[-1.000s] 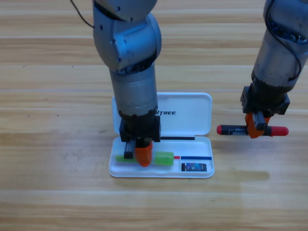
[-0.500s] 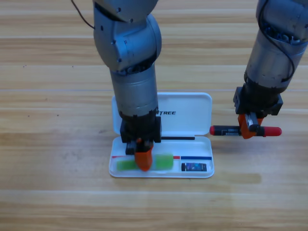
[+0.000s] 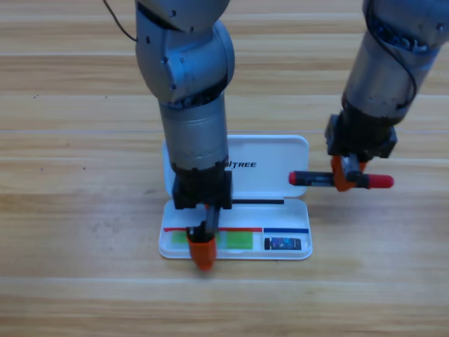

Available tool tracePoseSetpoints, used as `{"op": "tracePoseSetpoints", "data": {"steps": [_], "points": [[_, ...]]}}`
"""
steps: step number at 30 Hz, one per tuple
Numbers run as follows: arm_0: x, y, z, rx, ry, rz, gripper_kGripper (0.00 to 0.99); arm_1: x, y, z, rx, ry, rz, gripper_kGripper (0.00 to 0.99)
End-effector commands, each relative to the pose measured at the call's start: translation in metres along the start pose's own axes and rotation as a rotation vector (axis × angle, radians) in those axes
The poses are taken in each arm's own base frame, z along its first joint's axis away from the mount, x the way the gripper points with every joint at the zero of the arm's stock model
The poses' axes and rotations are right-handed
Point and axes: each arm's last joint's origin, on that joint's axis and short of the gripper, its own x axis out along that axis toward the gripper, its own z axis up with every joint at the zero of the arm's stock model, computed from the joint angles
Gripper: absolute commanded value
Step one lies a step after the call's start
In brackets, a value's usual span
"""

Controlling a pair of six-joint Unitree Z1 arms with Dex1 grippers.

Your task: Clean up eraser and pencils

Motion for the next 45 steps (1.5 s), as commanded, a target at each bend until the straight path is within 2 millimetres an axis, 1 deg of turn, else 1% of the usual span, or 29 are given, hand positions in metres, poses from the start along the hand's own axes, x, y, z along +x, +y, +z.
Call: {"op": "tracePoseSetpoints", "data": {"steps": [1, 3, 5, 6, 8, 9, 11, 13, 15, 17, 19, 26, 31, 38, 39, 41, 42, 43, 45], "points": [[-0.075, -0.006, -0.039, -0.048, -0.066, 0.062, 0.99, 0.012, 0.017, 0.034, -0.061, 0.026, 0.019, 0.0], [-0.108, -0.01, -0.064, -0.073, -0.101, 0.102, 0.99, 0.015, 0.017, 0.043, -0.065, 0.024, 0.019, 0.0], [-0.138, -0.016, -0.094, -0.099, -0.137, 0.146, 0.99, 0.02, 0.017, 0.053, -0.073, 0.025, 0.017, 0.0], [-0.151, -0.02, -0.11, -0.113, -0.152, 0.166, 0.99, 0.023, 0.017, 0.058, -0.076, 0.027, 0.017, 0.0], [-0.168, -0.027, -0.142, -0.135, -0.177, 0.194, 0.99, 0.03, 0.016, 0.067, -0.081, 0.029, 0.014, 0.0], [-0.175, -0.031, -0.158, -0.147, -0.187, 0.208, 0.99, 0.034, 0.015, 0.072, -0.082, 0.033, 0.009, 0.0], [-0.18, -0.035, -0.181, -0.168, -0.196, 0.218, 0.99, 0.043, 0.014, 0.083, -0.087, 0.035, 0.009, 0.0], [-0.18, -0.037, -0.197, -0.189, -0.192, 0.216, 0.99, 0.051, 0.013, 0.091, -0.088, 0.036, 0.011, 0.0], [-0.176, -0.037, -0.207, -0.202, -0.188, 0.202, 0.99, 0.056, 0.014, 0.098, -0.094, 0.034, 0.011, 0.0], [-0.171, -0.036, -0.214, -0.21, -0.188, 0.182, 0.99, 0.06, 0.017, 0.105, -0.103, 0.03, 0.01, 0.0], [-0.167, -0.036, -0.216, -0.212, -0.185, 0.167, 0.99, 0.062, 0.017, 0.11, -0.108, 0.027, 0.008, 0.0], [-0.151, -0.034, -0.216, -0.218, -0.18, 0.115, 0.99, 0.079, 0.014, 0.116, -0.105, 0.042, 0.014, 0.0], [-0.144, -0.035, -0.216, -0.216, -0.195, 0.098, 0.99, 0.081, 0.013, 0.117, -0.106, 0.045, 0.015, 0.0], [-0.142, -0.035, -0.216, -0.209, -0.203, 0.094, 0.99, 0.08, 0.014, 0.116, -0.101, 0.044, 0.016, 0.003], [-0.142, -0.035, -0.216, -0.209, -0.203, 0.094, 0.99, 0.079, 0.014, 0.116, -0.101, 0.042, 0.014, 0.209], [-0.141, -0.035, -0.216, -0.206, -0.202, 0.093, 0.99, 0.074, 0.014, 0.116, -0.099, 0.035, 0.008, 0.653], [-0.141, -0.035, -0.216, -0.206, -0.202, 0.093, 0.99, 0.071, 0.014, 0.116, -0.097, 0.03, 0.005, 0.807], [-0.141, -0.034, -0.215, -0.206, -0.202, 0.092, 0.99, 0.067, 0.014, 0.115, -0.095, 0.024, 0.0, 0.85], [-0.14, -0.034, -0.215, -0.207, -0.202, 0.089, 0.99, 0.055, 0.014, 0.114, -0.088, 0.004, -0.015, 0.882]]}}
